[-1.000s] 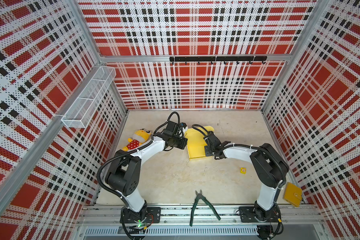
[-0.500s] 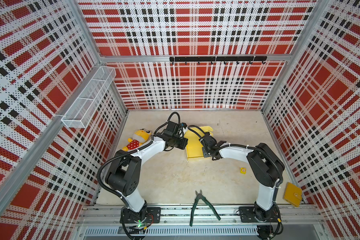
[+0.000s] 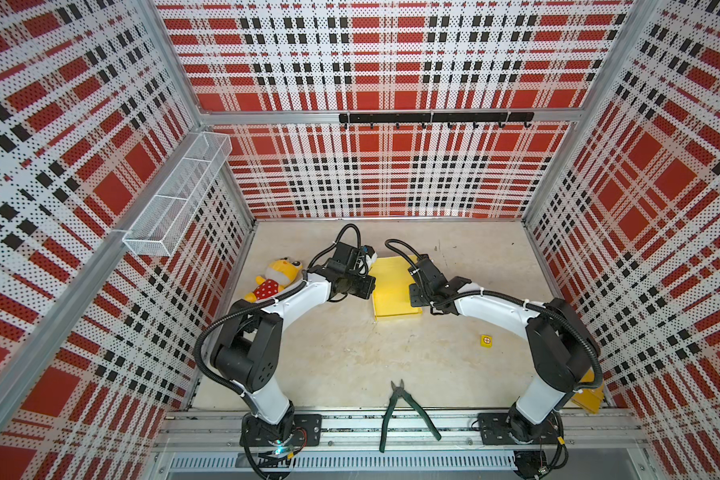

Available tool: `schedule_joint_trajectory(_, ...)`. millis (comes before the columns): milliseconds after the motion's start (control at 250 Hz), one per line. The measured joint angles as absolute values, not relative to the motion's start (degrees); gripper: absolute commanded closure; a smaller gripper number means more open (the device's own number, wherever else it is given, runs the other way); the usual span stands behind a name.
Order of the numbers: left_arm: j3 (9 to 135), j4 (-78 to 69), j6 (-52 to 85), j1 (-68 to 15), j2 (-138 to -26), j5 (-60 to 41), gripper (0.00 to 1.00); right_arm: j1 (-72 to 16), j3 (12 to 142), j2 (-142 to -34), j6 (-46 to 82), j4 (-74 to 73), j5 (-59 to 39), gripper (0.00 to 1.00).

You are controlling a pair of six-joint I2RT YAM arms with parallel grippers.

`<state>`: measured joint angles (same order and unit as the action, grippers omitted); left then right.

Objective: Fold the paper box
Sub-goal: 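Open the right gripper off the box wall and lift it away, then move the right gripper to the small yellow cube and grasp it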

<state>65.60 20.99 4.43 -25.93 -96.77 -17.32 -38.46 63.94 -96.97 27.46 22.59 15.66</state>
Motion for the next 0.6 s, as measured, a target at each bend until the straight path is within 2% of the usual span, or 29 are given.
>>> schedule_joint_trajectory(228,65.6,21.0,4.4,-25.6,-95.9,-17.1,0.72,-37.8,61.7,-90.7,29.6,25.3,15.1,0.37)
schedule_joint_trajectory(396,64.4,20.9,3.6,-24.9,-92.5,-17.4,0.57,-37.7,58.2,-84.8,31.6,29.5,17.2,0.27)
schedule_joint_trajectory(496,62.9,20.6,2.7,-24.0,-90.1,-17.7,0.49,-37.3,55.1,-81.1,33.7,33.0,18.8,0.18)
schedule_joint_trajectory(564,62.0,20.3,2.0,-23.2,-88.7,-17.9,0.42,-36.5,53.3,-78.9,35.5,36.1,20.3,0.07)
schedule_joint_trajectory(600,61.5,20.2,1.5,-22.6,-88.1,-18.1,0.39,-36.0,52.4,-78.0,36.6,37.6,21.0,0.05)
